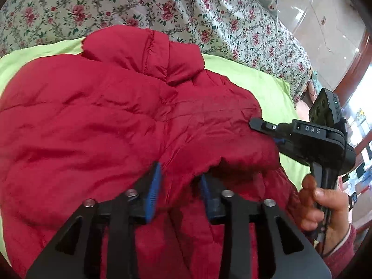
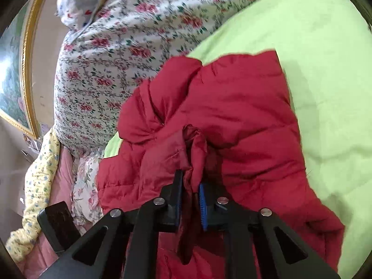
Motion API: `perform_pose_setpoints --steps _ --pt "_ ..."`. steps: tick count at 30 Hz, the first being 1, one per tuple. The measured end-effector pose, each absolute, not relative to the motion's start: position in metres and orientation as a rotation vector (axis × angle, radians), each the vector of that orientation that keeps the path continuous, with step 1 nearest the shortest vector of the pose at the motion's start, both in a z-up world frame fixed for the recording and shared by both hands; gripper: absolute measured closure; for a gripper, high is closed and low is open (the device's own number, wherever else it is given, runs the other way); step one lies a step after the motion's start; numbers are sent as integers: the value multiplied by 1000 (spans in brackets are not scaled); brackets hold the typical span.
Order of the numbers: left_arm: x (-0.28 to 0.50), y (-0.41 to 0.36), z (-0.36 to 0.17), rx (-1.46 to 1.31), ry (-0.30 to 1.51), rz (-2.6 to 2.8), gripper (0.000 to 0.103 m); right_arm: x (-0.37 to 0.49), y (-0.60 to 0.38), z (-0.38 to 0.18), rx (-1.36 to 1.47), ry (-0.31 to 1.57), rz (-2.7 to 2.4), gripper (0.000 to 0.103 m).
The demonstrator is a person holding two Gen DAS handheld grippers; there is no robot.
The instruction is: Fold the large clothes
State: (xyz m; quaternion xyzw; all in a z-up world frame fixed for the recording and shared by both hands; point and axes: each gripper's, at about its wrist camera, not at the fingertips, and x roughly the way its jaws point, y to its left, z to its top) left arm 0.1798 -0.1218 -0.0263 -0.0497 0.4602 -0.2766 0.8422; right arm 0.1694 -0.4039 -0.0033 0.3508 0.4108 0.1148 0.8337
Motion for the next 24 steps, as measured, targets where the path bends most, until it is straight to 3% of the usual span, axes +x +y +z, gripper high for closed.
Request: perform_pose_setpoints --steps 2,12,19,21,24 --pt "174 -113 -21 -107 963 -581 55 167 -402 5 717 850 230 94" --pt "202 -35 9 -183 855 -372 55 155 -403 25 556 793 148 95" --pt "238 -19 -35 -199 978 -347 55 160 -404 -5 538 865 114 94" --pt "239 -24 -45 -163 991 -332 56 157 -403 2 514 858 93 86" --pt "238 -29 -47 -131 986 -317 56 144 -401 24 446 800 12 84"
